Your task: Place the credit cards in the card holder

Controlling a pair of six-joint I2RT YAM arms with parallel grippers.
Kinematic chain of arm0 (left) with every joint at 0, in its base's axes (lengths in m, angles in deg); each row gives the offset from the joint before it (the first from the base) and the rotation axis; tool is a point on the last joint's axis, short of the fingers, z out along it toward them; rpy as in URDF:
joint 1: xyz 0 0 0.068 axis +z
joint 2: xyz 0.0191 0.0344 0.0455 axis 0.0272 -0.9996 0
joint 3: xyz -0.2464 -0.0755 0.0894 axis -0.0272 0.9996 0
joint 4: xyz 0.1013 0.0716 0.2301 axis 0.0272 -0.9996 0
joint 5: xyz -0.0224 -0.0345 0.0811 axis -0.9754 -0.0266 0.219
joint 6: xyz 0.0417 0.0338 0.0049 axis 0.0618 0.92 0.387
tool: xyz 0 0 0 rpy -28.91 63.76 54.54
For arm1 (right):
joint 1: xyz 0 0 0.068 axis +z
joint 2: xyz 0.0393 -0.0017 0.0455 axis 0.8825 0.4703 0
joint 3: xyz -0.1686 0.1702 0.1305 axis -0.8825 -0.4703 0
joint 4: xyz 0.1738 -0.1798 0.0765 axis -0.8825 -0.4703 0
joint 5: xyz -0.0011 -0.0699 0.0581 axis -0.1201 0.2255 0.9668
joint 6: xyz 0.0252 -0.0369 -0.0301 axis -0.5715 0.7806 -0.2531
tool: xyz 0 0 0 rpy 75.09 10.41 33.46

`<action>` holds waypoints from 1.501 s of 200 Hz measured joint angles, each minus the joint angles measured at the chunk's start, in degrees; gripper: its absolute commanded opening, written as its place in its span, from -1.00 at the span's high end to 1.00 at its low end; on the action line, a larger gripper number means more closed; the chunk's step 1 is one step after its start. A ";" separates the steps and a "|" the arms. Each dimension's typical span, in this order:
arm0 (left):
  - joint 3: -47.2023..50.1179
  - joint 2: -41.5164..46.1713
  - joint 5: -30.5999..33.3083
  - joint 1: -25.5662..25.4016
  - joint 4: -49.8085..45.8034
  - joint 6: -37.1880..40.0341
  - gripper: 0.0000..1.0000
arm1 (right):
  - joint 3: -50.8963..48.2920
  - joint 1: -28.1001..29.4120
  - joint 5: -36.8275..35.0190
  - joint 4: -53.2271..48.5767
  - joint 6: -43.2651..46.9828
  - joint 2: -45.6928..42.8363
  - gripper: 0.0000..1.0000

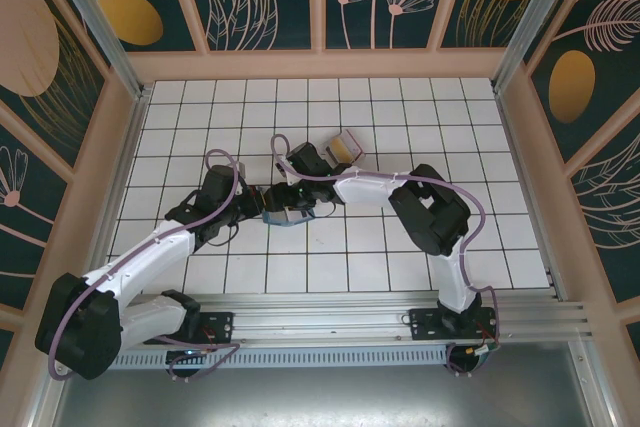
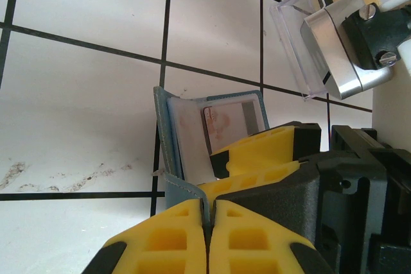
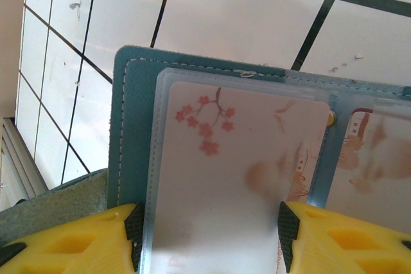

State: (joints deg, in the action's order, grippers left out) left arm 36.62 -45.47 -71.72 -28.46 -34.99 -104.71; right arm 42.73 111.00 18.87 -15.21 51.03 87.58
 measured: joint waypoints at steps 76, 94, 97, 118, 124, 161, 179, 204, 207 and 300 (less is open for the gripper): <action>0.00 0.02 0.26 0.00 0.04 -0.02 1.00 | -2.80 -1.36 2.08 2.97 -0.33 -0.85 -0.07; 0.00 0.02 0.48 0.00 0.04 0.00 1.00 | -3.98 -1.79 3.56 4.57 -0.92 -1.05 -0.06; 0.00 0.02 0.50 0.00 0.04 0.00 1.00 | -4.13 -1.86 3.78 4.85 -1.16 -1.09 -0.06; 0.00 0.02 0.72 0.00 0.04 0.00 1.00 | -5.88 -2.56 5.79 7.19 -2.27 -1.46 -0.06; 0.00 0.02 0.72 0.00 0.07 -0.02 1.00 | -6.40 -2.82 6.36 7.98 -2.86 -1.55 -0.06; 0.02 0.07 1.11 0.00 0.09 -0.02 1.00 | -9.70 -4.59 9.92 12.59 -5.27 -1.99 -0.07; 0.11 0.07 1.11 0.00 0.11 -0.02 1.00 | -10.27 -5.01 11.02 13.62 -6.10 -1.99 -0.07; 0.22 0.07 1.11 0.00 0.20 -0.02 1.00 | -10.45 -5.09 12.11 14.88 -6.73 -1.99 -0.07; 0.22 0.07 1.11 0.00 0.22 -0.02 1.00 | -10.45 -5.09 12.20 14.99 -6.73 -1.99 -0.07; 1.53 0.09 1.11 0.00 0.92 -0.04 1.00 | -13.88 -6.29 15.78 21.24 -11.34 -1.99 -0.05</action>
State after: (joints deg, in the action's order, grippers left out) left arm 38.15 -45.38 -70.60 -28.46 -34.07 -104.75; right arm 28.85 104.71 34.65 6.04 39.68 85.59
